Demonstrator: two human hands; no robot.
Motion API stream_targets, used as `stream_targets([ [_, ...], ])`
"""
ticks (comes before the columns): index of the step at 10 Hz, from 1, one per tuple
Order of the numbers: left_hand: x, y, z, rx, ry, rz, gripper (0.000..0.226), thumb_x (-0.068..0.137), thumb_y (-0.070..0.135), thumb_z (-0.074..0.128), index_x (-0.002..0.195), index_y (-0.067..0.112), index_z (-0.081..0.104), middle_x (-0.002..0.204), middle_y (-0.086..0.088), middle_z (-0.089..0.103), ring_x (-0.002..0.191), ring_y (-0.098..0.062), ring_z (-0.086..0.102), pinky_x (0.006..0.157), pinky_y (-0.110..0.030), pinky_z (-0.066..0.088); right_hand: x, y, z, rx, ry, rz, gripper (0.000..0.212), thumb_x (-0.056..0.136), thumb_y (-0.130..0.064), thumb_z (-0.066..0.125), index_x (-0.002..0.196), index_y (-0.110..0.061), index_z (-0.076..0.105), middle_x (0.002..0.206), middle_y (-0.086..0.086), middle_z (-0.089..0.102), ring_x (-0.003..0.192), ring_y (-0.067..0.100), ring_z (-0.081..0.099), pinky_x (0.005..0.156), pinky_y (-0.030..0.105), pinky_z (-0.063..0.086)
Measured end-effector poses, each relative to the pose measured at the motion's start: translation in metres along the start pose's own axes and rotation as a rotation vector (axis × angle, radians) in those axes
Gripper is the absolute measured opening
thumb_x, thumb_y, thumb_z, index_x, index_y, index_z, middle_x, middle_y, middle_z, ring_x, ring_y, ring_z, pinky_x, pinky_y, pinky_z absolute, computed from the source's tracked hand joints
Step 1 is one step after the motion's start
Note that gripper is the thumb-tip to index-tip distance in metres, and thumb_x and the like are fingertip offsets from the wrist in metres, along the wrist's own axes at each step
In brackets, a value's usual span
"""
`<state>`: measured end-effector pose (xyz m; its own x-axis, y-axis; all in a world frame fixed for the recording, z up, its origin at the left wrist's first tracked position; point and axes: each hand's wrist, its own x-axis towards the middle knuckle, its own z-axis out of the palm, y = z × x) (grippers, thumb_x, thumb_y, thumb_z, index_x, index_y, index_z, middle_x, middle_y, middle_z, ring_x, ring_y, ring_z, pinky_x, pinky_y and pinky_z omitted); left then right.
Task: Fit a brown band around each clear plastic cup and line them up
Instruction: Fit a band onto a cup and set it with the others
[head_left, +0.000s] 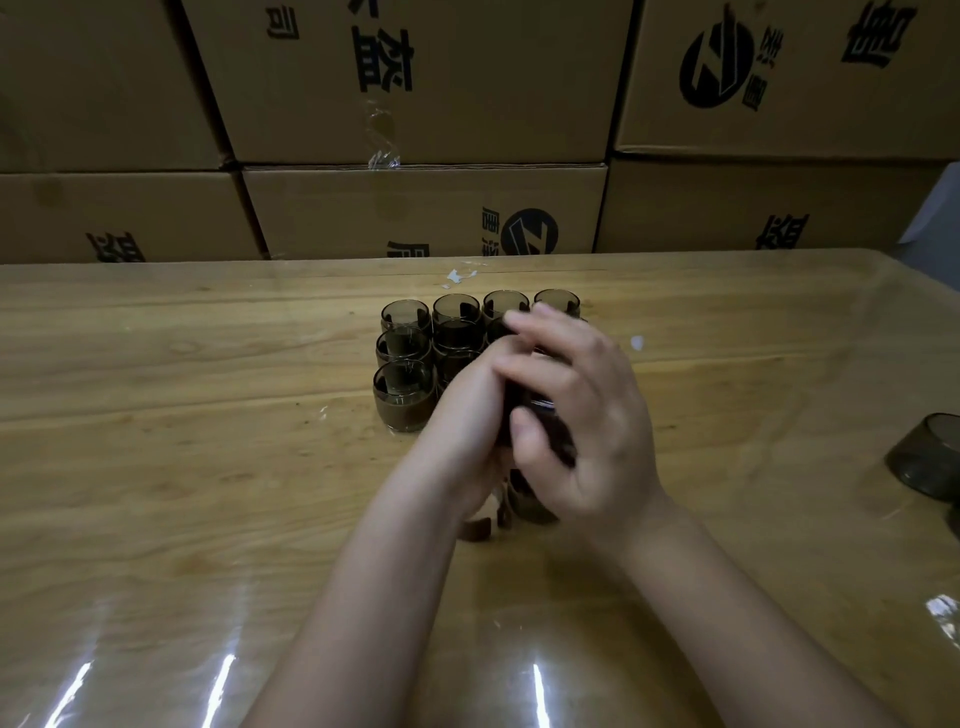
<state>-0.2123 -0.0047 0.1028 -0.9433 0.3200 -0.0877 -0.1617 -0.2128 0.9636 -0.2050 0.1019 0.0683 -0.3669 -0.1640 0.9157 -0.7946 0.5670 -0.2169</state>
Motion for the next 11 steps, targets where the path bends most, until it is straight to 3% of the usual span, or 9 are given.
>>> stream_targets([
  [2,-0.002,-0.004,0.017,0.364,0.242,0.400,0.030,0.101,0.017,0.040,0.082,0.036,0.055,0.091,0.008,0.066,0.071,0.012,0.056,0.062,-0.005,0.043,0.004,-0.015,0.004,0.168,0.180,0.325,0.030,0.092,-0.017,0.040,0.107,-0.005,0.064,0.118,0.011,0.060,0.118,0.021,0.054,0.101,0.036,0.040],
  [3,-0.001,-0.007,0.021,0.349,0.315,0.463,0.020,0.094,0.030,0.044,0.081,0.028,0.058,0.076,0.014,0.063,0.072,0.006,0.056,0.067,-0.015,0.045,0.007,-0.025,0.005,0.400,0.285,0.553,0.027,0.092,-0.020,0.039,0.104,-0.015,0.063,0.112,0.004,0.064,0.110,0.013,0.058,0.092,0.029,0.046],
  [4,-0.003,-0.014,0.024,0.453,0.366,0.504,0.027,0.081,0.056,0.040,0.089,0.034,0.054,0.091,0.014,0.066,0.087,-0.006,0.062,0.080,-0.039,0.052,0.012,-0.027,0.002,0.706,0.356,0.954,0.031,0.091,-0.031,0.040,0.097,-0.029,0.070,0.102,-0.005,0.071,0.099,0.010,0.065,0.078,0.026,0.052],
  [6,-0.002,-0.017,0.016,0.957,0.347,0.754,0.030,0.088,0.039,0.039,0.096,0.021,0.062,0.095,0.006,0.059,0.096,-0.015,0.053,0.087,-0.044,0.042,0.005,-0.002,0.002,1.277,0.243,1.428,0.038,0.093,-0.034,0.041,0.084,-0.015,0.072,0.081,0.003,0.070,0.078,0.015,0.070,0.062,0.026,0.055],
  [7,-0.001,-0.018,0.013,1.193,0.256,0.853,0.036,0.091,0.031,0.038,0.097,0.013,0.069,0.102,0.000,0.065,0.104,-0.022,0.058,0.089,-0.043,0.042,0.004,-0.005,0.010,1.401,0.235,1.472,0.039,0.095,-0.031,0.041,0.089,-0.012,0.075,0.086,0.009,0.073,0.084,0.020,0.072,0.069,0.029,0.057],
  [8,0.002,-0.025,0.013,1.343,0.103,1.055,0.035,0.093,0.022,0.041,0.108,0.011,0.071,0.124,-0.006,0.065,0.128,-0.028,0.051,0.106,-0.046,0.037,0.001,-0.003,0.002,1.120,0.347,1.503,0.031,0.086,-0.013,0.065,0.098,0.015,0.056,0.082,0.033,0.067,0.093,0.029,0.070,0.088,0.023,0.051],
  [9,0.004,-0.035,0.020,1.349,-0.005,1.117,0.040,0.096,0.020,0.041,0.126,0.003,0.061,0.142,-0.014,0.051,0.139,-0.032,0.038,0.113,-0.048,0.030,-0.003,0.013,-0.008,0.983,0.539,1.578,0.029,0.103,-0.014,0.034,0.082,-0.006,0.051,0.058,0.000,0.068,0.061,0.001,0.067,0.059,0.007,0.049],
  [10,0.005,-0.038,0.020,1.263,-0.014,1.105,0.048,0.097,0.022,0.040,0.136,-0.004,0.049,0.149,-0.018,0.040,0.142,-0.031,0.032,0.116,-0.046,0.027,0.020,0.010,-0.024,1.129,0.470,1.558,0.028,0.103,-0.023,0.037,0.081,-0.022,0.053,0.054,-0.016,0.064,0.047,-0.007,0.060,0.042,0.011,0.047],
  [11,0.008,-0.036,0.013,1.151,0.069,1.040,0.052,0.097,0.025,0.037,0.140,-0.004,0.041,0.152,-0.017,0.033,0.144,-0.025,0.028,0.120,-0.040,0.020,0.021,0.013,-0.018,1.132,0.410,1.605,0.034,0.097,-0.035,0.044,0.084,-0.015,0.068,0.079,0.004,0.073,0.068,0.013,0.072,0.055,0.021,0.053],
])
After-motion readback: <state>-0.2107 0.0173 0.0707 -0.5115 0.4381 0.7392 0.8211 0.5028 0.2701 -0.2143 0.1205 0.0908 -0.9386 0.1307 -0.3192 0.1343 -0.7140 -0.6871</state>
